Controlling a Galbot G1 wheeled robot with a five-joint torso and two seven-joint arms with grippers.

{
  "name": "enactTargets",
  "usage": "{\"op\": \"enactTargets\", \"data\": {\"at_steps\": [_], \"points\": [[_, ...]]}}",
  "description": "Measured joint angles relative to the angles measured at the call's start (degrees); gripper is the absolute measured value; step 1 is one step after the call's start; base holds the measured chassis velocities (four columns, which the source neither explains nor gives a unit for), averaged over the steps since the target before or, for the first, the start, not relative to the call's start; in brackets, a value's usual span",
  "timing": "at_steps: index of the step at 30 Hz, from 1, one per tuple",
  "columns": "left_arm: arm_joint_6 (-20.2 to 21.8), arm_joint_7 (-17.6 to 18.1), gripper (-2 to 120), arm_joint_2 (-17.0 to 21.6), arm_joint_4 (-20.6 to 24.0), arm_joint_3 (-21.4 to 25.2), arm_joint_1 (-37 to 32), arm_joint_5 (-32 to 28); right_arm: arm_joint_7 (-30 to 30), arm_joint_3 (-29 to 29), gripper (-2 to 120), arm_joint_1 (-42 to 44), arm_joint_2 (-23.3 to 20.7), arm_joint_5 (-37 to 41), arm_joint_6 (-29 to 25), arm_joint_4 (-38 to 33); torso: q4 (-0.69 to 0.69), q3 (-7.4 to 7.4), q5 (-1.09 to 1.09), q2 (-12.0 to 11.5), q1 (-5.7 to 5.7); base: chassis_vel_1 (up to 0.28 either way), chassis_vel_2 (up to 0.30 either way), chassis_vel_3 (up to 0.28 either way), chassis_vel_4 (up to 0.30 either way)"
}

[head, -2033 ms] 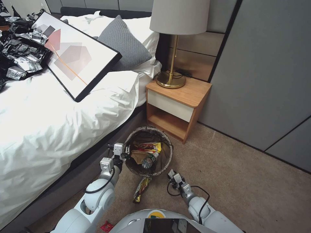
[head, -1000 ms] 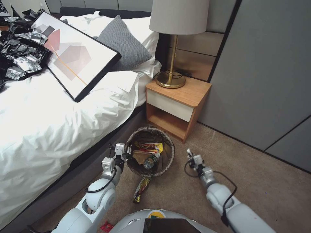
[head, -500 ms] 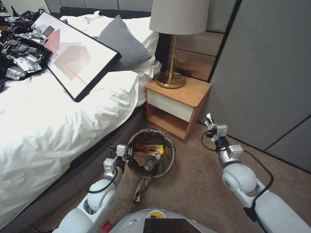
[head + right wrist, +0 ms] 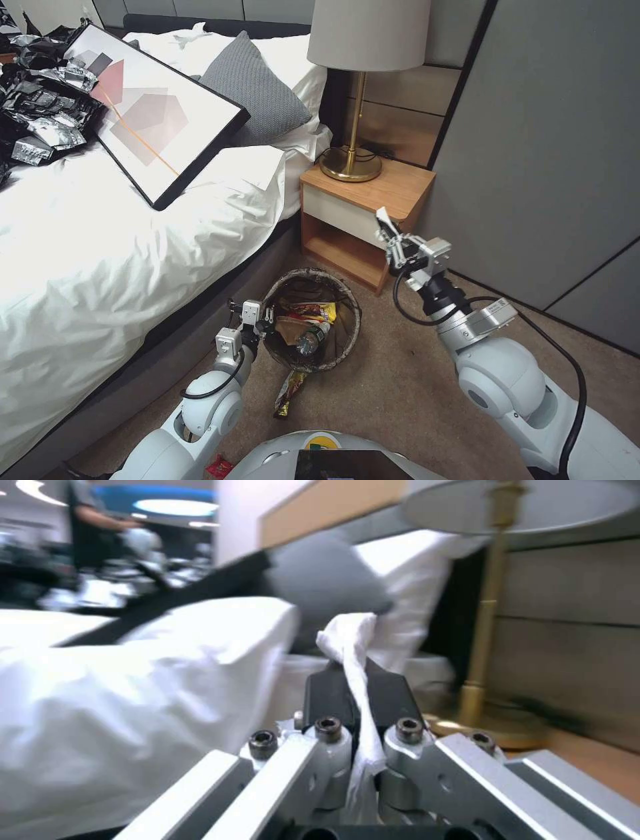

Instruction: Pick up the trash bin, then pick up the garbage from the floor and place it into the trash bin.

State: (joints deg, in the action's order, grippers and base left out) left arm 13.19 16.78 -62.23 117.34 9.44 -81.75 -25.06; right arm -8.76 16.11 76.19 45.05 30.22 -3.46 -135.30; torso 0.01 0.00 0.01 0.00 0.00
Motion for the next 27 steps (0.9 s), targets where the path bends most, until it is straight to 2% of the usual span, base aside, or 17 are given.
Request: {"op": "enactTargets", "data": {"at_steps": [4, 7, 8, 17, 27], "points": [[0.03, 0.02, 3, -0.11, -0.16, -0.13, 0.28, 0.07, 1.39, -4.04, 0, -2.88, -0.54, 0.89, -0.83, 0.58, -0.01, 0.0, 0.0, 0.0, 0.0, 0.0, 0.0, 0.0, 0.0], [0.13, 0.1, 3, -0.21, -0.2, -0.27, 0.65, 0.07, 1.71, -10.53, 0, -7.41, -0.51, 1.38, -0.93, 2.26, 0.0, 0.0, 0.0, 0.0, 0.0, 0.0, 0.0, 0.0, 0.0], [0.13, 0.1, 3, -0.21, -0.2, -0.27, 0.65, 0.07, 1.71, -10.53, 0, -7.41, -0.51, 1.38, -0.93, 2.26, 0.0, 0.0, 0.0, 0.0, 0.0, 0.0, 0.0, 0.0, 0.0], [0.16, 0.18, 3, -0.38, -0.24, 0.42, 0.7, 0.0, 1.35, -22.23, 0, -12.12, 0.98, 0.83, -0.69, 6.3, 0.0, 0.0, 0.0, 0.0, 0.0, 0.0, 0.0, 0.0, 0.0], [0.14, 0.18, 3, -0.59, -0.39, 0.57, 0.9, -0.07, 1.34, -27.79, 0, -12.2, 2.01, -1.09, -0.75, 9.84, -0.01, 0.0, 0.0, 0.0, 0.0, 0.0, 0.0, 0.0, 0.0]]}}
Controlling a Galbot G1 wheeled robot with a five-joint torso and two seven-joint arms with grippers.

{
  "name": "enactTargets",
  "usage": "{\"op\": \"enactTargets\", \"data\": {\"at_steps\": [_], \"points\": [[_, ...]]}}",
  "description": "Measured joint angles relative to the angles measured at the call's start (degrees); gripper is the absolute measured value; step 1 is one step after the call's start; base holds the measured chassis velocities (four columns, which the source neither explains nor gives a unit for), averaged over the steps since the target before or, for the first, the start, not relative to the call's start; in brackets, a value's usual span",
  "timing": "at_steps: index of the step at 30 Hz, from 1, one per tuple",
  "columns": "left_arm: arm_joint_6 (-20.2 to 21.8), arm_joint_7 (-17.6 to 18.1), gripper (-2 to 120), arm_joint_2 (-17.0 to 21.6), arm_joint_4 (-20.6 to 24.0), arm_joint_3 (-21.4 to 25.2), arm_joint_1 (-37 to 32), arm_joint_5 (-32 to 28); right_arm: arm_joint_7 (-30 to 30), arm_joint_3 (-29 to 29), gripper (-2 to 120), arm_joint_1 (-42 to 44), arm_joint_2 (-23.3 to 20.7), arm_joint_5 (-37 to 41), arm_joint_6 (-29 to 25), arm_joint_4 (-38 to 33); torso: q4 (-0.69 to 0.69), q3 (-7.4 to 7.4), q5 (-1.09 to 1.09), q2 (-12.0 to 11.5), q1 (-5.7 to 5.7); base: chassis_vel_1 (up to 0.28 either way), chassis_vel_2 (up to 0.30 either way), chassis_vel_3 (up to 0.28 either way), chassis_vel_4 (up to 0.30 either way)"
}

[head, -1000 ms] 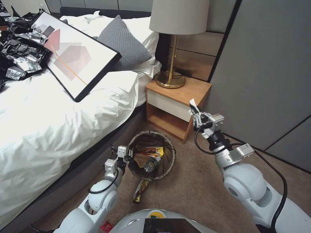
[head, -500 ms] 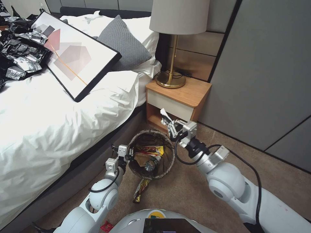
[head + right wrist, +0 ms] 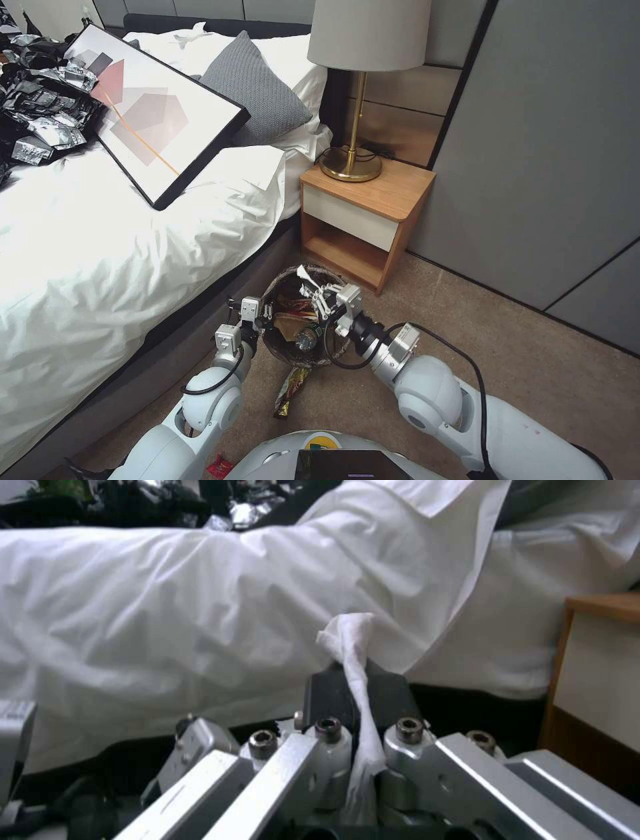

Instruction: Pick up the trash bin, then pick up the garbage from the floor and place it into the trash bin.

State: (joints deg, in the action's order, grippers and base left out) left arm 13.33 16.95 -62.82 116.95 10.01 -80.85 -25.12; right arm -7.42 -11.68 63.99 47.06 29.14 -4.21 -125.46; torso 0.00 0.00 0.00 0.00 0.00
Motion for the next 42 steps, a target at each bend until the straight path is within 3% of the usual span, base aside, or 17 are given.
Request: {"op": "enactTargets", "data": {"at_steps": [22, 42], "points": [[0.0, 0.11, 3, -0.22, 0.69, -0.11, 0.26, -0.34, -1.18, -4.55, 0, -3.9, 2.2, -1.66, 0.15, 8.04, 0.0, 0.0, 0.0, 0.0, 0.0, 0.0, 0.0, 0.0, 0.0], [0.0, 0.16, 3, -0.17, 0.7, -0.19, 0.5, -0.66, -3.87, -5.28, 72, -4.26, 3.0, -2.44, 1.65, 9.47, 0.0, 0.0, 0.0, 0.0, 0.0, 0.0, 0.0, 0.0, 0.0]]}}
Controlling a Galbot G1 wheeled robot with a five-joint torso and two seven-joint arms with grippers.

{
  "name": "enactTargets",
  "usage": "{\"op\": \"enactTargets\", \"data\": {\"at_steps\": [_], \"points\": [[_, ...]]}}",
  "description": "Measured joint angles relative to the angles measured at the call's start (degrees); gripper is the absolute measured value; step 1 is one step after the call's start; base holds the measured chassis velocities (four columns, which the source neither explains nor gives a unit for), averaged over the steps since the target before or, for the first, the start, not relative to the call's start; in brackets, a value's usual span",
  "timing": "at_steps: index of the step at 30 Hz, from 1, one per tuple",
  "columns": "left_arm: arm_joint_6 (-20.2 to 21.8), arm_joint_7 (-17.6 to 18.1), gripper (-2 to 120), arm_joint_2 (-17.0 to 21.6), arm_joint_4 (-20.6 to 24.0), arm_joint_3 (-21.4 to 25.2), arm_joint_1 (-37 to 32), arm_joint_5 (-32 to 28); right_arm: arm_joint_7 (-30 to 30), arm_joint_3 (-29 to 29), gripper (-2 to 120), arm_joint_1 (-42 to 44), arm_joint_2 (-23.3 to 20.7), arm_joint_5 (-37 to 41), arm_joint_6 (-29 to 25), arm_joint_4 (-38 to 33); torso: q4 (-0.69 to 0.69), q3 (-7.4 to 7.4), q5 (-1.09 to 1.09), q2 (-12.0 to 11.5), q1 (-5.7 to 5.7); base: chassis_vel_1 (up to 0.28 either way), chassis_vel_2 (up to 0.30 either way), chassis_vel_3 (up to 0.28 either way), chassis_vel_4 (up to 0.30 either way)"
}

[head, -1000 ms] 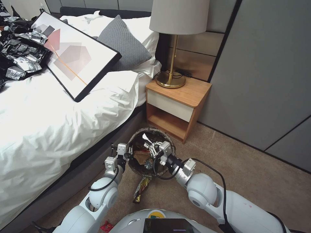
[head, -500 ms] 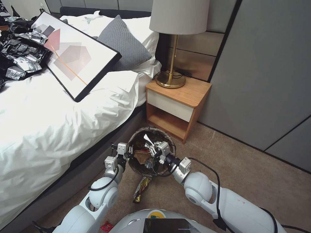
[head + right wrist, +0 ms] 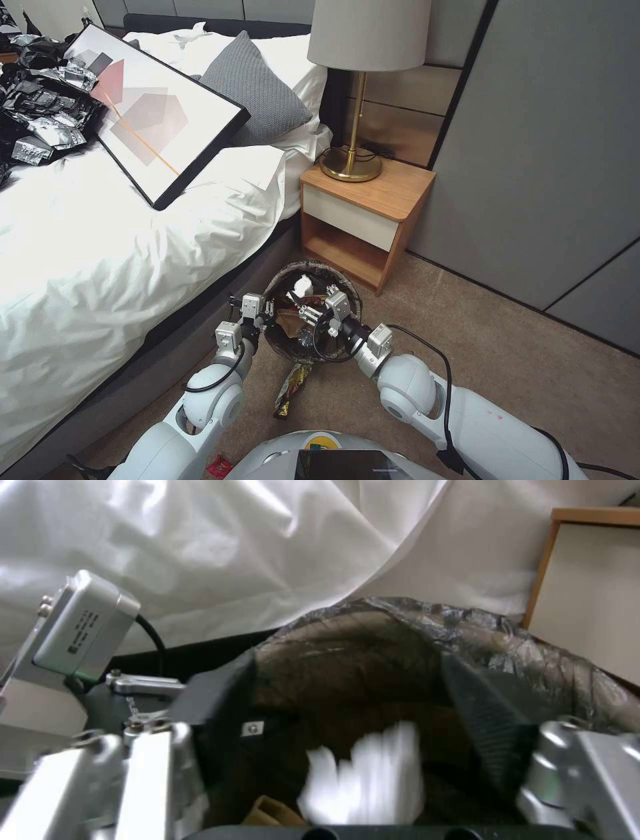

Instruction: Pick up the trash bin, then pick up the garbage from the floor and place it into the trash bin.

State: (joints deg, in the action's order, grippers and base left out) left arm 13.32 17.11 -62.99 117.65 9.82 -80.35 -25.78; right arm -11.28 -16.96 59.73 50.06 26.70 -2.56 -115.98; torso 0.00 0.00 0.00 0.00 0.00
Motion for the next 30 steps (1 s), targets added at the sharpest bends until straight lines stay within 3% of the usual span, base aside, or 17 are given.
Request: {"op": "enactTargets", "data": {"at_steps": [6, 21, 27, 30], "points": [[0.0, 0.01, 3, 0.0, -0.03, 0.04, -0.02, 0.0, -0.17, 0.12, 97, 0.5, -0.07, -0.09, 0.01, -0.34, 0.0, 0.0, 0.0, 0.0, 0.0, 0.0, 0.0, 0.0, 0.0], [-0.06, 0.02, 3, -0.32, -0.26, 0.08, -0.02, 0.05, -0.05, 1.99, 100, 1.06, -1.15, 0.36, -0.44, -3.21, 0.0, 0.0, -0.01, 0.0, 0.0, 0.0, 0.0, 0.0, 0.0], [-0.09, -0.01, 3, -0.24, -0.49, 0.11, -0.11, 0.13, 1.63, 9.12, 100, 3.54, -2.18, 2.93, -1.73, -9.87, 0.0, 0.0, -0.01, 0.0, 0.0, 0.0, 0.0, 0.0, 0.0], [-0.14, -0.02, 3, -0.19, -0.49, 0.23, -0.29, 0.16, 1.17, 16.49, 100, 5.2, -3.33, 4.81, -0.93, -13.93, 0.0, 0.0, -0.01, 0.0, 0.0, 0.0, 0.0, 0.0, 0.0]]}}
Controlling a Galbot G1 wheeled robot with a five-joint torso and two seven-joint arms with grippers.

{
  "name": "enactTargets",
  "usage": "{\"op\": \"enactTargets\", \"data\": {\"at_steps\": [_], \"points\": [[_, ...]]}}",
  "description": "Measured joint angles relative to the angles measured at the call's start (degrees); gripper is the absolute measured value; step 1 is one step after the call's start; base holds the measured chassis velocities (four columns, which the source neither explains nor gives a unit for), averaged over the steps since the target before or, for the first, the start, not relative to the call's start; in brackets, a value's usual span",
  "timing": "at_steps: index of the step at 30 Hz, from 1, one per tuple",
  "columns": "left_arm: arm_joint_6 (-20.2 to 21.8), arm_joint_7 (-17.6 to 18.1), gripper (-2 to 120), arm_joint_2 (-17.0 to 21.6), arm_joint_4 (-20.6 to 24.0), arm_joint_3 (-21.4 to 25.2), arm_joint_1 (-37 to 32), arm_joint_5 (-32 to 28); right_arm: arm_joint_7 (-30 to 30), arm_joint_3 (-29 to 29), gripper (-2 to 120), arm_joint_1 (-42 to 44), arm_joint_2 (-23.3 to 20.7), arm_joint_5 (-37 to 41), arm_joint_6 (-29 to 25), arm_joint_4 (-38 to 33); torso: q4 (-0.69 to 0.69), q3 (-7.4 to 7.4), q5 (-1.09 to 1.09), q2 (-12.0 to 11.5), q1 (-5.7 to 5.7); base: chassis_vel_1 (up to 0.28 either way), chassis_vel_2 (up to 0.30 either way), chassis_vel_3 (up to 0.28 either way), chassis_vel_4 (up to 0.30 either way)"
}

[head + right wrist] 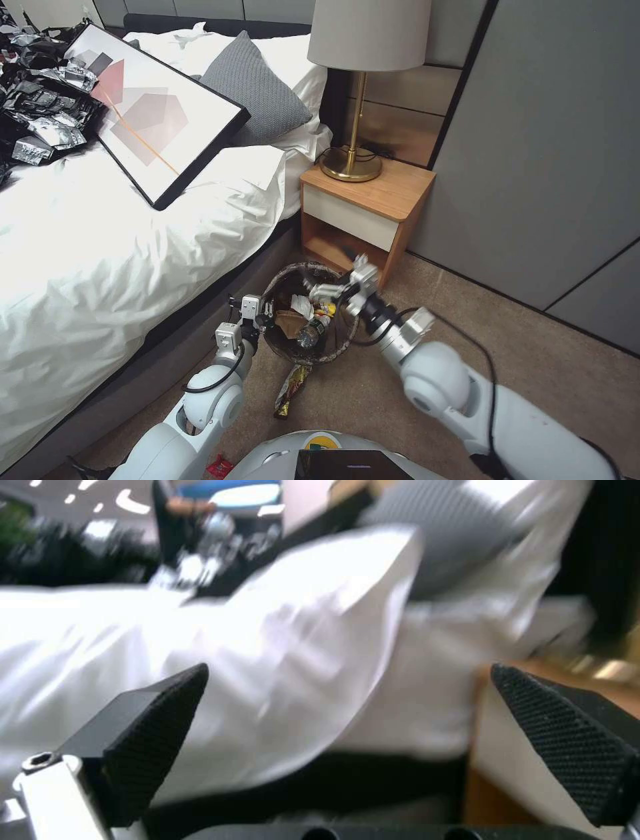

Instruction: Pick up the trash bin, then pick up the garbage from the floor and place it into the trash bin.

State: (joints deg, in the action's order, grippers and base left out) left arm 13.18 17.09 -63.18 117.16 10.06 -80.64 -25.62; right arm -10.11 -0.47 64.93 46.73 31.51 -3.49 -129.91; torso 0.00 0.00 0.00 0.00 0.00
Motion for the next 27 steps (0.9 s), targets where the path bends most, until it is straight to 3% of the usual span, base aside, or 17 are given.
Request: {"op": "enactTargets", "data": {"at_steps": [5, 8, 14, 19, 27], "points": [[-0.17, -0.05, 3, -0.19, 0.01, 0.37, -0.49, 0.21, -2.64, 12.1, 100, 6.91, -0.1, 0.76, 3.36, -3.84, -0.02, 0.0, 0.0, 0.0, 0.0, 0.0, 0.0, 0.0, 0.0], [-0.21, -0.09, 3, -0.22, 0.02, 0.53, -0.6, 0.24, -3.41, 14.41, 100, 8.57, 0.41, 0.41, 4.03, -4.24, -0.01, 0.0, 0.0, 0.0, 0.0, 0.0, 0.0, 0.0, 0.0], [-0.5, -0.28, 3, -0.26, 0.03, 1.61, -1.1, 0.78, -5.81, 24.36, 100, 18.21, 5.48, -6.05, 5.5, -4.32, 0.01, 0.0, 0.0, 0.0, 0.0, 0.0, 0.0, 0.0, 0.0], [-0.66, -0.37, 3, -0.35, 0.0, 2.4, -1.56, 1.26, -6.52, 25.89, 100, 25.36, 9.92, -14.39, 3.57, -2.68, -0.01, 0.0, 0.01, 0.0, 0.0, 0.0, 0.0, 0.0, 0.0], [-0.91, -0.51, 3, -0.37, -0.03, 2.96, -2.03, 1.65, -7.05, 25.05, 100, 28.92, 15.12, -20.7, 1.37, -0.43, 0.01, 0.0, 0.02, 0.0, 0.01, 0.0, 0.0, 0.0, 0.0]]}}
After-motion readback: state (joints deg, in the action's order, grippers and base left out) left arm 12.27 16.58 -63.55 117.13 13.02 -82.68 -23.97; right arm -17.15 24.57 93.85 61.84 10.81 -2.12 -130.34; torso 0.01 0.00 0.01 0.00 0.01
